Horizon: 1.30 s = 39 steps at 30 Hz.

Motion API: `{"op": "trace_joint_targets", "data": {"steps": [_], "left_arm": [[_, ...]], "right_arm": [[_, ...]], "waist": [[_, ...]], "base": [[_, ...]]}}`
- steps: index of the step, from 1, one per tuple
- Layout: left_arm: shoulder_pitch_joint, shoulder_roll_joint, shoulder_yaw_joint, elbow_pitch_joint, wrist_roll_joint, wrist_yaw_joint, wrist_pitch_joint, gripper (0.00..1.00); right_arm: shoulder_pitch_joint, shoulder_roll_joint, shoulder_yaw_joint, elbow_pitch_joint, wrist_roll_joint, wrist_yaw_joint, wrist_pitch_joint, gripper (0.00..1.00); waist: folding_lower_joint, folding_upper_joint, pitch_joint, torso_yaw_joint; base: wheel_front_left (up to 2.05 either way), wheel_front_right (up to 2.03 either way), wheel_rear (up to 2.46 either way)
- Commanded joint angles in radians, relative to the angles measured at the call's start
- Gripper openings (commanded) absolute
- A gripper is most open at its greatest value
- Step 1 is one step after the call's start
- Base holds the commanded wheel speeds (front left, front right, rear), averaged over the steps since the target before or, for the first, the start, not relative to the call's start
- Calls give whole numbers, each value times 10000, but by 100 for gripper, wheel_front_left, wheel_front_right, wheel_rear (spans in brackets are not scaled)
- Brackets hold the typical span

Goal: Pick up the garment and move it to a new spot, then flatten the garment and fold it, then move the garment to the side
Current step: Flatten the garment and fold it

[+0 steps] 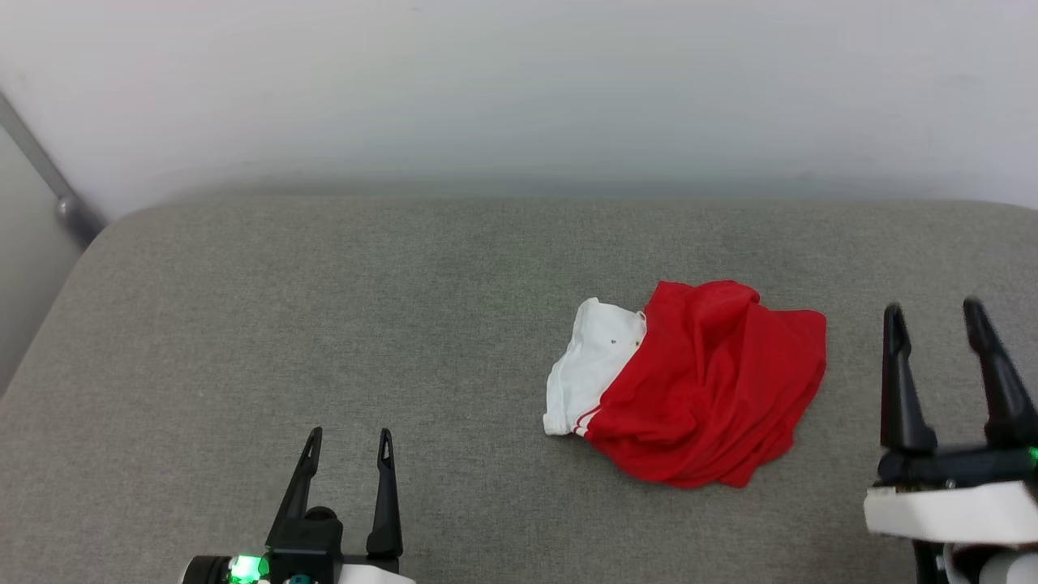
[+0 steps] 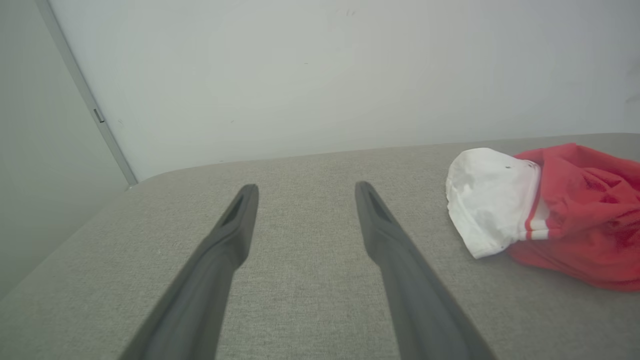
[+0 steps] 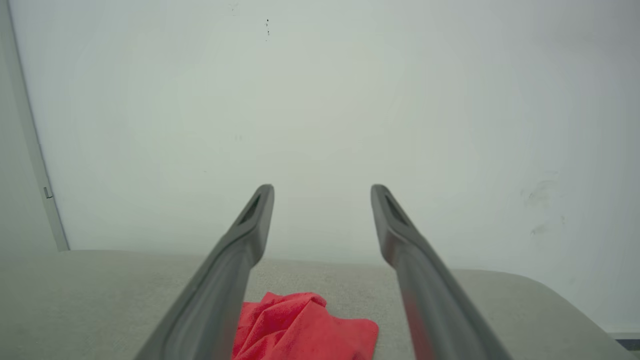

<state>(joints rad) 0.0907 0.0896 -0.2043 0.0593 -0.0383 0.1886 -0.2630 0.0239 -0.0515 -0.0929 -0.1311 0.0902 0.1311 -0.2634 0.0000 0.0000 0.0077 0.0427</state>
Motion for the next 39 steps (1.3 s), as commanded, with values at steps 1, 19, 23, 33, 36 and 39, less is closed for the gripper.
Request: {"op": "trace_joint_targets", "data": {"steps": [1,19,23,33,36,39], "left_arm": [[-139,-3,36,-40,62,2,-26,100],[-900,-190,314,-350,142,-80,-25,100],[-1156,-228,279,-449,146,-99,-26,100],[-2085,-349,-43,-707,8,-92,-26,100],[-2386,-373,-174,-743,-63,-54,-26,100],[-2633,-389,-324,-805,-154,17,-26,100]], "right_arm": [[-241,24,-16,-86,-87,-7,-22,100],[-6874,-4111,4312,3724,1887,-7,3080,100],[-8091,-5641,6721,3848,3602,-7,5809,100],[-11146,-7736,10501,3200,6700,-7,11684,100],[-11723,-7968,11050,3315,7085,-7,12685,100],[-11944,-8096,11431,3526,7412,-7,13188,100]], "waist": [[0,0,61,-2],[0,0,1709,111],[0,0,2165,212],[0,0,3676,751],[0,0,4098,1010],[0,0,4476,1278]], "base": [[0,0,0],[0,0,0],[0,0,0],[0,0,0],[0,0,0],[0,0,0]]}}
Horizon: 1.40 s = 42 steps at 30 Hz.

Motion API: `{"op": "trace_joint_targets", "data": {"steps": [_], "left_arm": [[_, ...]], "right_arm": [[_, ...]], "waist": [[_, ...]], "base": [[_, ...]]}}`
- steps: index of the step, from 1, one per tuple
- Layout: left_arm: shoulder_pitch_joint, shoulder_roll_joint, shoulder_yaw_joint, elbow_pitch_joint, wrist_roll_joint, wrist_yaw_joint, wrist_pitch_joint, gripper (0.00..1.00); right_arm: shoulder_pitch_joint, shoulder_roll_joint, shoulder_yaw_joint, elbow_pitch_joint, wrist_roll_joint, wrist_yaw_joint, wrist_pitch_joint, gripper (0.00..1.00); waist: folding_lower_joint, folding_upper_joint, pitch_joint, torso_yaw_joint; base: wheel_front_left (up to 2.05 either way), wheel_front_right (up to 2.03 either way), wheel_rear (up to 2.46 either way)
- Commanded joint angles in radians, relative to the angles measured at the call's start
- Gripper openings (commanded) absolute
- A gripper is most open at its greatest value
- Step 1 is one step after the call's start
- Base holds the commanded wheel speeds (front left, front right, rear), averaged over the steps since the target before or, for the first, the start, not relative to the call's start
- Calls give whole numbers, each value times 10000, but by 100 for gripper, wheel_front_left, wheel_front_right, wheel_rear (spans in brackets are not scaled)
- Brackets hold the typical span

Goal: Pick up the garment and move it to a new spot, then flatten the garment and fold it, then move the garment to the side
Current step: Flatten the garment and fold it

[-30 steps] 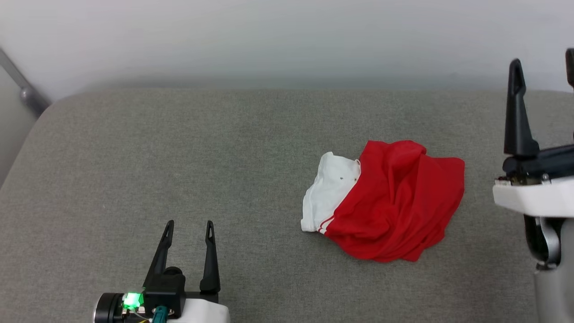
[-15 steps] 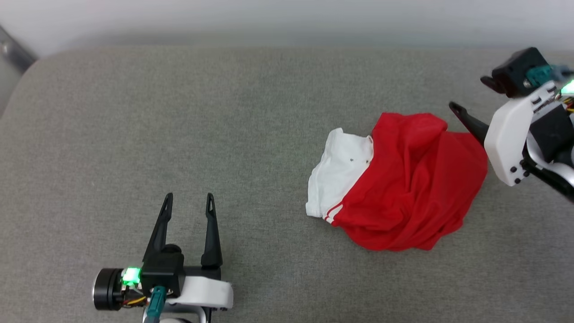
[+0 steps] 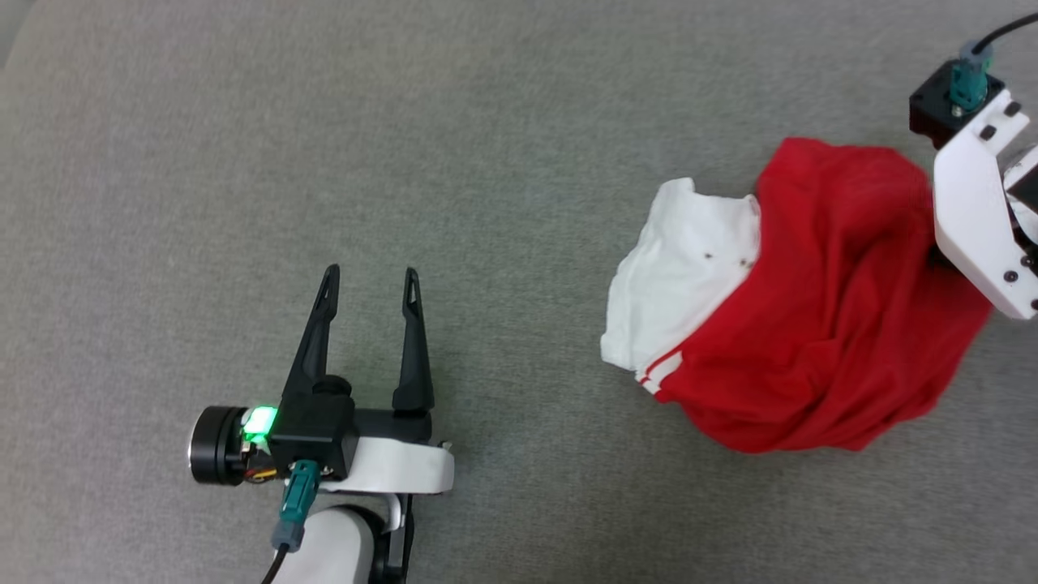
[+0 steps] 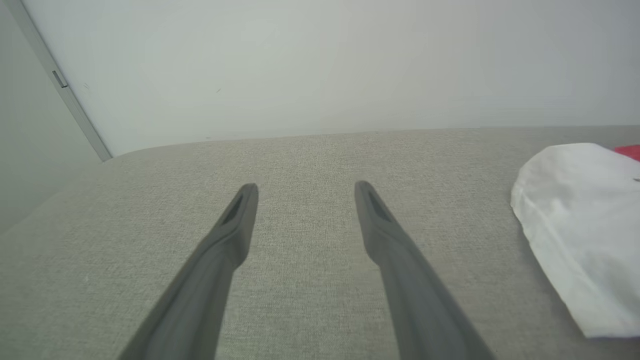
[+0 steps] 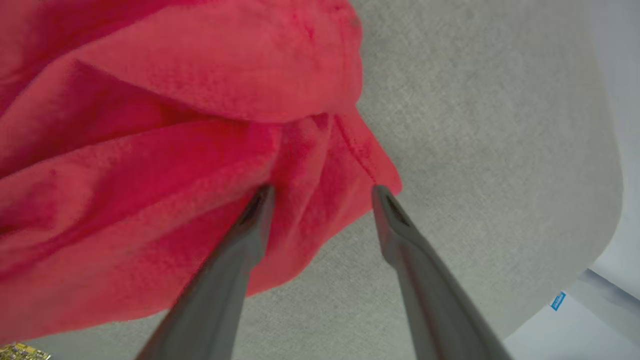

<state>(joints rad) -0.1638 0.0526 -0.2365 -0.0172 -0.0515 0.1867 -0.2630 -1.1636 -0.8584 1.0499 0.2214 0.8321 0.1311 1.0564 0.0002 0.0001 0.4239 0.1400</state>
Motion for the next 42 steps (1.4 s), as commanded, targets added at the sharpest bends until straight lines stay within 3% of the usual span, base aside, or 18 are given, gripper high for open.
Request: {"op": "trace_joint_targets", "data": {"steps": [1,11,13,21,26,32,38,42], "left_arm": [[-151,-24,-38,-71,-53,60,-26,100],[-503,-30,-290,-322,-242,315,-26,100],[-509,-29,-252,-285,-205,294,-26,100],[-89,-26,35,-80,-156,282,-26,100],[505,-25,251,30,-69,233,-26,100],[1109,-25,582,78,23,137,-26,100],[1531,-13,893,128,115,38,-26,100],[1656,-8,1040,201,158,-66,-26,100]], "right_arm": [[-61,-58,125,79,91,-7,48,100],[830,-24,1633,611,574,-5,-457,100],[685,9,1742,594,642,-5,-662,0],[-238,173,1604,866,918,-8,-2080,0],[-192,-207,1779,297,1183,-8,-3200,0],[764,-1666,2038,-1639,1445,-8,-4159,0],[3034,-3397,2164,-3435,1708,-8,-4723,0],[5019,-3784,2215,-3501,1931,-8,-5286,0]], "waist": [[-2,-1,411,383],[-2,-1,706,608],[-2,-1,654,573],[-2,-1,-233,176],[-2,-1,-1164,-243],[-2,-1,-1917,-785],[-2,-1,-2304,-1294],[-2,-1,-2426,-1513]], "base": [[0,0,0],[0,0,0],[0,0,0],[0,0,0],[0,0,0],[0,0,0],[0,0,0],[0,0,0]]}}
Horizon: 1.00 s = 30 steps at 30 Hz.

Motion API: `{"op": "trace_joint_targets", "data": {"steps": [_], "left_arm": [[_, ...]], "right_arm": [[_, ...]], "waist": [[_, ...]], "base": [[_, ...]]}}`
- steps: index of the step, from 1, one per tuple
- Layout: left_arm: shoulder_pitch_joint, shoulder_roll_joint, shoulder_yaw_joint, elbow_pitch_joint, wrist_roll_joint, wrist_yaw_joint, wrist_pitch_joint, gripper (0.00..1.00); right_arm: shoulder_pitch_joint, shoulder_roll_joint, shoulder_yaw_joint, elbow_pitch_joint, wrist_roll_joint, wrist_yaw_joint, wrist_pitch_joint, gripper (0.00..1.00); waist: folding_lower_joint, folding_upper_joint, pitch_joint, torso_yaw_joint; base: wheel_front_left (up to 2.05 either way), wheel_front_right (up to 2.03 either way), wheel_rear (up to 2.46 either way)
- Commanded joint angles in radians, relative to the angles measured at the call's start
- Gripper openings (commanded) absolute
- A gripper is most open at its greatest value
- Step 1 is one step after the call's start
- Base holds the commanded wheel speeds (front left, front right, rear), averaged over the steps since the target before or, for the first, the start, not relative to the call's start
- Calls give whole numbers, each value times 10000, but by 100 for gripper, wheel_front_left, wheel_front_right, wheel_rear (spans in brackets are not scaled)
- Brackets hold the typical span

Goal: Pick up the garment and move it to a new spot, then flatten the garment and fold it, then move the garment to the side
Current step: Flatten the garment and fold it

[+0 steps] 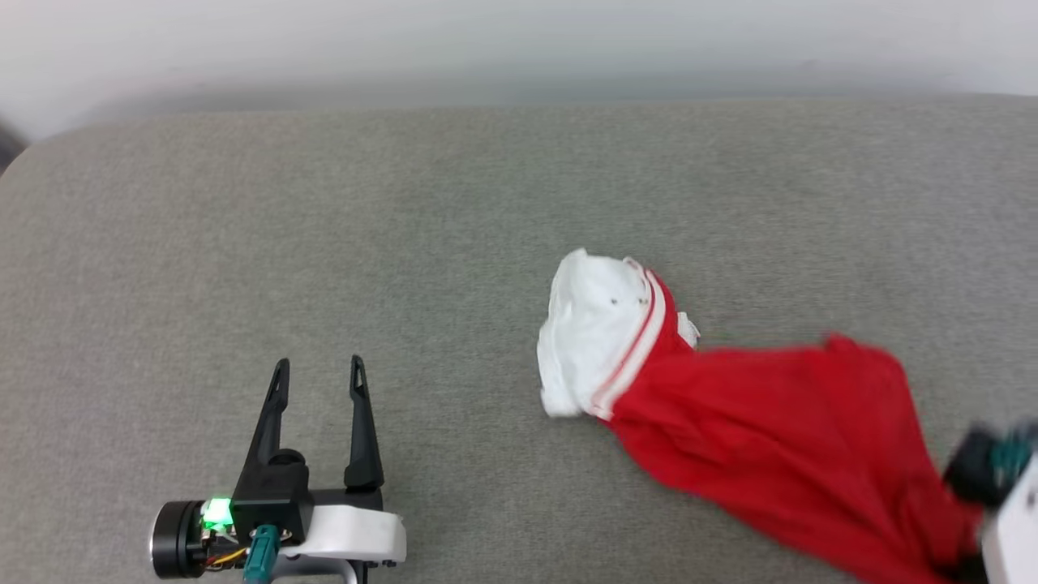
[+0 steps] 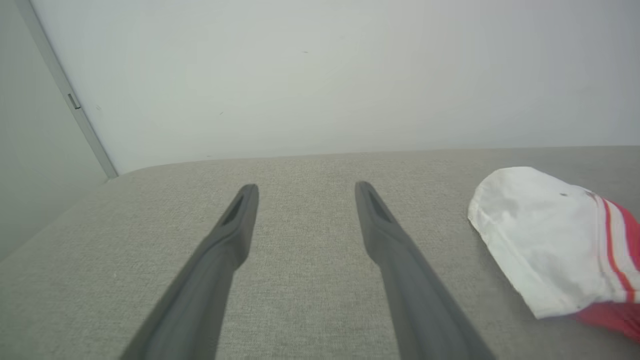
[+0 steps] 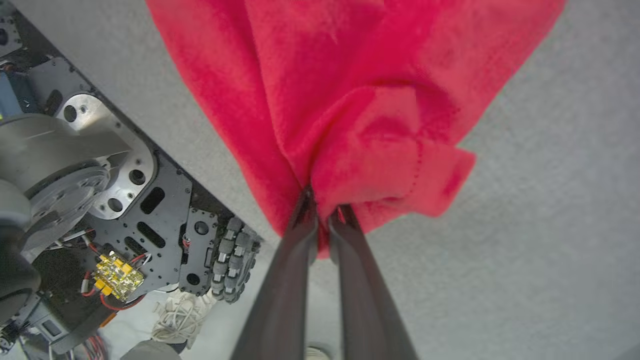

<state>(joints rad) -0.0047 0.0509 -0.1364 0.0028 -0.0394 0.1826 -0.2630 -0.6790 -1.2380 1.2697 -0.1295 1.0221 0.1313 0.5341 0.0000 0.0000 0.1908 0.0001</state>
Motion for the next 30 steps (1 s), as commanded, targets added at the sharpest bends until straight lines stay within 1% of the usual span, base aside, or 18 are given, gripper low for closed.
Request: {"op": "trace_joint_targets", "data": {"steps": [1,7,9,11,12,13,14,20,24,27,30], "left_arm": [[100,5,40,8,61,-42,-26,100],[227,3,37,103,113,-128,-26,100],[300,0,50,136,104,-127,-26,100],[383,3,99,197,92,-157,-26,100],[383,3,99,197,92,-157,-26,100],[419,3,124,206,94,-168,-26,100],[447,-1,137,212,103,-172,-26,100],[662,-1,219,217,160,-188,-26,100],[706,12,236,221,219,-233,-26,100],[608,46,241,186,280,-291,-26,100],[497,80,252,146,274,-315,-26,100]], "right_arm": [[674,49,30,140,19,-10,-213,0],[3066,981,-66,1473,417,-9,-1193,0],[3512,1348,-271,1972,318,-9,-1540,0],[3758,1691,-712,2436,195,-10,-2064,0],[3758,1691,-712,2436,195,-10,-2064,0],[3860,1844,-1012,2632,119,-10,-2365,35],[3960,1958,-1281,2795,48,-10,-2614,100],[4201,2167,-3461,3102,-809,-10,-3990,100],[4505,2666,-5315,3056,-1555,-10,-4757,100],[4910,3650,-7043,3127,-2476,-10,-5440,100],[5482,5081,-8897,3025,-3755,-10,-6151,100]], "waist": [[0,0,-112,-145],[0,0,-247,-239],[0,0,-328,-264],[0,0,-423,-299],[0,0,-423,-299],[0,0,-478,-326],[0,0,-529,-347],[0,0,-839,-441],[0,0,-974,-460],[0,0,-1005,-449],[0,0,-997,-420]], "base": [[0,0,0],[0,0,0],[0,0,0],[0,0,0],[0,0,0],[0,0,0],[0,0,0],[0,0,0],[0,0,0],[0,0,0],[0,0,0]]}}
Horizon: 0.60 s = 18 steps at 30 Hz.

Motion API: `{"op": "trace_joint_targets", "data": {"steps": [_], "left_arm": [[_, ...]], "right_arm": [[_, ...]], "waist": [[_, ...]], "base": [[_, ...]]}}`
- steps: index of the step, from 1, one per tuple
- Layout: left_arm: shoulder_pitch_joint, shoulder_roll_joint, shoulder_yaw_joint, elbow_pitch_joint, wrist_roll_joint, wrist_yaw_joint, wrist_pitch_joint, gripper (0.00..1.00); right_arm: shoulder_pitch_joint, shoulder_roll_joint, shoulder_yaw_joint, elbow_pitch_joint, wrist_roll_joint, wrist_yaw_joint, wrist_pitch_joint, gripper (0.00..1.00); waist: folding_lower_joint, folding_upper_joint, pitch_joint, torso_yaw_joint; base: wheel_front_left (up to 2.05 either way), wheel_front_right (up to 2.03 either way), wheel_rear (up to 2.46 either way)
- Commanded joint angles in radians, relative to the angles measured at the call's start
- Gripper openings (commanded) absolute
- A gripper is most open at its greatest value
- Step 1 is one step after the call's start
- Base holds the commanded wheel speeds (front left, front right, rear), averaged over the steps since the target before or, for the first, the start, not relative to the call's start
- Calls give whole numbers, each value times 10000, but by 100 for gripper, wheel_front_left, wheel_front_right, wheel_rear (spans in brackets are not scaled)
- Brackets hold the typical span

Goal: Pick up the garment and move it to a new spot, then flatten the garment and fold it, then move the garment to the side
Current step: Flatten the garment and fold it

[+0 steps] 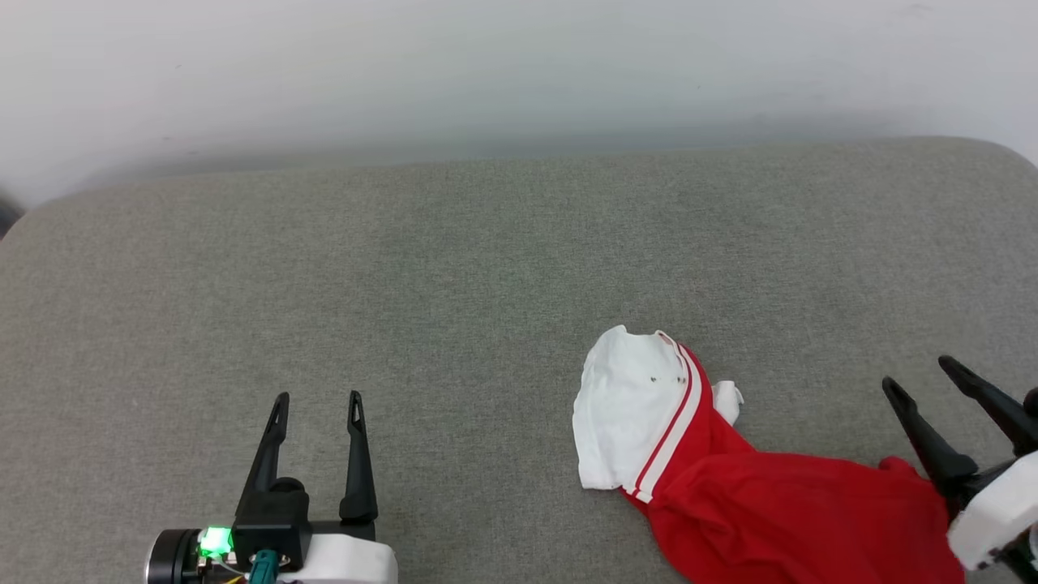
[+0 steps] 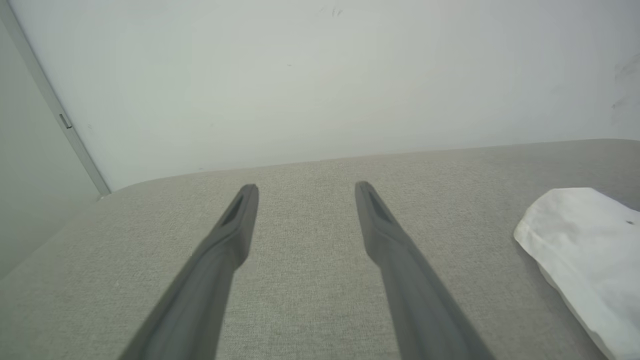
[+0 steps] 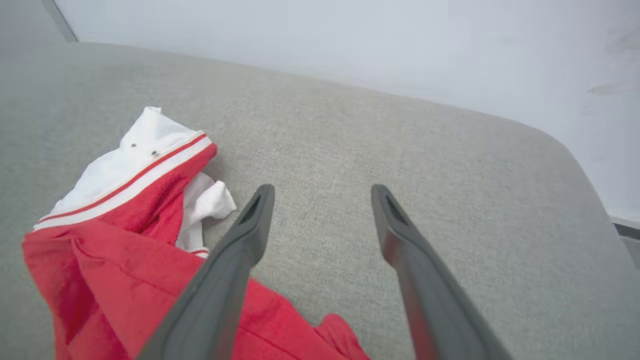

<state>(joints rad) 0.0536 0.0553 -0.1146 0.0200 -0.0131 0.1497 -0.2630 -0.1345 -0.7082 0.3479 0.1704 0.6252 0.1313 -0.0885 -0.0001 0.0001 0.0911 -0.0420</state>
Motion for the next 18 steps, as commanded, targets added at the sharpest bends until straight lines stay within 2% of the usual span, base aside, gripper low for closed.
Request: {"op": "trace_joint_targets", "data": {"steps": [1,4,9,14,18], "left_arm": [[-122,52,46,-39,11,-4,-26,100],[-218,104,84,-71,30,-53,-26,100],[-590,311,156,-77,66,-183,-26,100],[-1615,819,164,159,179,-509,-26,100],[-2892,1317,-28,747,276,-1126,-26,100]], "right_arm": [[246,314,-273,-98,-325,-10,-187,100],[900,1947,-1708,-657,-1729,-9,-796,100],[1669,4166,-2992,-1707,-3366,-9,-1465,100],[2074,5548,-3505,-2386,-4121,-9,-1738,100],[2155,6099,-3655,-2924,-4372,-10,-1763,100]], "waist": [[1,-1,12,5],[1,-1,59,11],[1,-1,150,-30],[1,-1,271,-53],[1,-1,382,-146]], "base": [[0,0,0],[0,0,0],[0,0,0],[0,0,0],[0,0,0]]}}
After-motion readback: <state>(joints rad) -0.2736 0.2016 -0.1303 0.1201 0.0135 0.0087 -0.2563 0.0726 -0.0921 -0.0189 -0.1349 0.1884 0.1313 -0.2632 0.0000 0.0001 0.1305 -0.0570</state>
